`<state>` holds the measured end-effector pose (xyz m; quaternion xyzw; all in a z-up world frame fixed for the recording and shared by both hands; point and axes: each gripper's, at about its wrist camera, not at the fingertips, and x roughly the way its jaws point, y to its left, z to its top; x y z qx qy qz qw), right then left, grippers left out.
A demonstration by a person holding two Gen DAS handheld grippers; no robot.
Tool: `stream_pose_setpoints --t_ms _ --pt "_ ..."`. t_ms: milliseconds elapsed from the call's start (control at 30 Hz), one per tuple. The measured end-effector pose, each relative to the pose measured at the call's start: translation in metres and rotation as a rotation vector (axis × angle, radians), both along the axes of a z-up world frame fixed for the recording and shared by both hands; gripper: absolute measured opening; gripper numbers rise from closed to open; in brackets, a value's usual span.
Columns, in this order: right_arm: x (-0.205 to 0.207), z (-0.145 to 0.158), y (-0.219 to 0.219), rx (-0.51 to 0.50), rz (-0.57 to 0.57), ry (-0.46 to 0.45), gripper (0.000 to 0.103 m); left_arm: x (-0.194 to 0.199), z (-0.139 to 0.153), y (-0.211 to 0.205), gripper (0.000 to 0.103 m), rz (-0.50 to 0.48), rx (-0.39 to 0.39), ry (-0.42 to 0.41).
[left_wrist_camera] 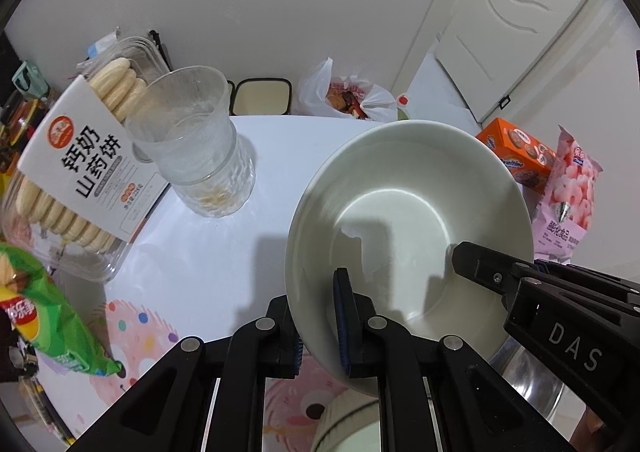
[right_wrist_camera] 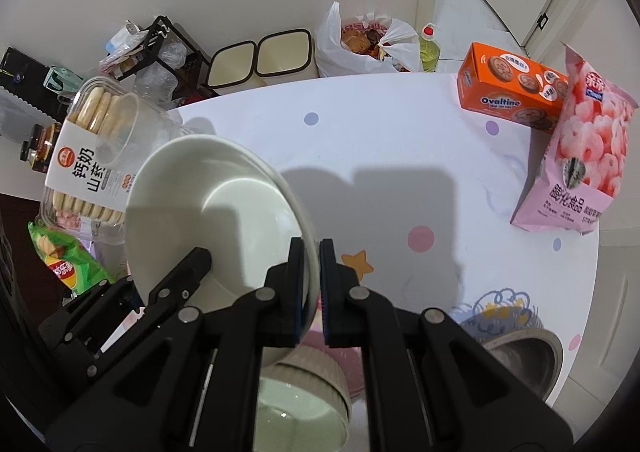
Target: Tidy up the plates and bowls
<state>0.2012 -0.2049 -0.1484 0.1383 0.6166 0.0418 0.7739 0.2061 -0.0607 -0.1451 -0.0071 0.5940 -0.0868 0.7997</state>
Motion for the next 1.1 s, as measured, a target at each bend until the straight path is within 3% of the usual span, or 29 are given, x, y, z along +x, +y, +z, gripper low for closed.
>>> stream_pose_setpoints --t_ms 800,1100 --pt "-0.065 0.057 0.004 0.026 0.049 -0.118 0.01 -0.059 0.061 0.002 0.012 0.011 0.001 -0.09" --pt "-0.097 0.054 0.007 0.021 0.069 -0.095 0.011 -0.093 0.056 0.003 0.012 0.011 0.014 -0.063"
